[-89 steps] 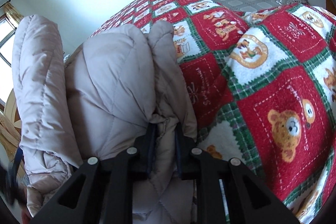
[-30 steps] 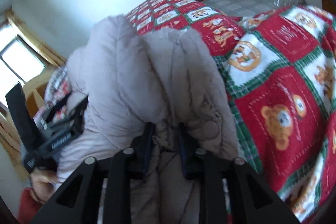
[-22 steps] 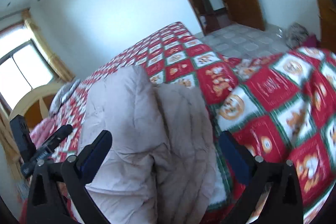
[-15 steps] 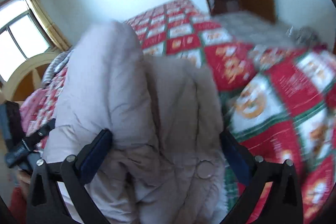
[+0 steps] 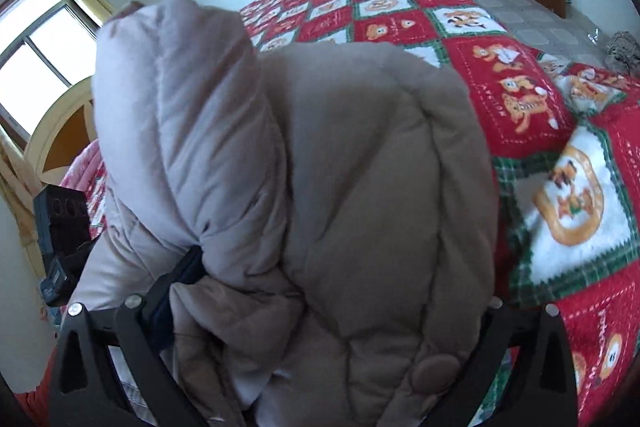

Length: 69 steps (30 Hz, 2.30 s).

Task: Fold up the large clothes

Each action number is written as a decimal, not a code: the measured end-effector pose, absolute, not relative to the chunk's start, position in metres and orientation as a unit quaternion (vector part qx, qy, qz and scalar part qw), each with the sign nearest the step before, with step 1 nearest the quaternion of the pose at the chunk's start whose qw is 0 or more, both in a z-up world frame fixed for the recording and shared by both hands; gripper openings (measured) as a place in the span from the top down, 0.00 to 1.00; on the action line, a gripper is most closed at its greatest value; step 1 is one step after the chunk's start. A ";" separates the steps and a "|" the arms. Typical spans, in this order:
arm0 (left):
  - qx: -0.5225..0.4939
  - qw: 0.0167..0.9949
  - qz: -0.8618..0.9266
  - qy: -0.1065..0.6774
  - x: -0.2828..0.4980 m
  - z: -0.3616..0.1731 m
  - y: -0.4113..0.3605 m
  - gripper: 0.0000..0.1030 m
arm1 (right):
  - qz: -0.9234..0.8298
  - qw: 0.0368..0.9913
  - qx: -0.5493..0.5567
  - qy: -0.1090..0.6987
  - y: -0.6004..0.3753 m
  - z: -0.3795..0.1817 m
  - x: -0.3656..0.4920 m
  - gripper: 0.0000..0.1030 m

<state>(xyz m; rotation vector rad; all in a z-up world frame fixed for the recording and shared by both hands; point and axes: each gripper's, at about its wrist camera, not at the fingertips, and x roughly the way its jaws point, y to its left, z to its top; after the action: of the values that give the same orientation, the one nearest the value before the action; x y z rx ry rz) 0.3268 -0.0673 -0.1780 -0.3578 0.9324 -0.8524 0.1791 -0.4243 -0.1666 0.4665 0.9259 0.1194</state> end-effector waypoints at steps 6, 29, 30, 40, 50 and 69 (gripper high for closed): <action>-0.153 0.776 -0.421 0.445 0.298 -0.165 -0.072 0.01 | 0.106 0.855 0.248 0.442 -0.411 -0.159 0.158 0.23; -0.050 0.848 -0.336 0.406 0.203 -0.133 -0.073 0.11 | 0.065 0.875 0.284 0.387 -0.376 -0.142 0.066 0.51; -0.048 0.849 -0.338 0.403 0.198 -0.130 -0.073 0.12 | 0.069 0.876 0.288 0.381 -0.374 -0.138 0.060 0.52; -0.060 0.841 -0.398 0.361 0.146 -0.086 -0.079 0.15 | 0.073 0.903 0.297 0.302 -0.362 -0.088 -0.014 0.55; -0.033 0.814 -0.492 0.307 0.115 -0.019 -0.154 0.15 | 0.023 0.927 0.309 0.211 -0.414 -0.025 -0.090 0.56; 0.052 0.804 -0.483 0.343 0.125 -0.043 -0.333 0.15 | -0.113 0.917 0.324 0.205 -0.549 -0.043 -0.117 0.57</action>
<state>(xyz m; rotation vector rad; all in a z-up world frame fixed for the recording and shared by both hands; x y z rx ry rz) 0.1253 -0.3330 -0.0435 0.1118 0.7351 -1.0340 -0.1167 -0.5495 -0.0425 0.6663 0.4222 -0.2322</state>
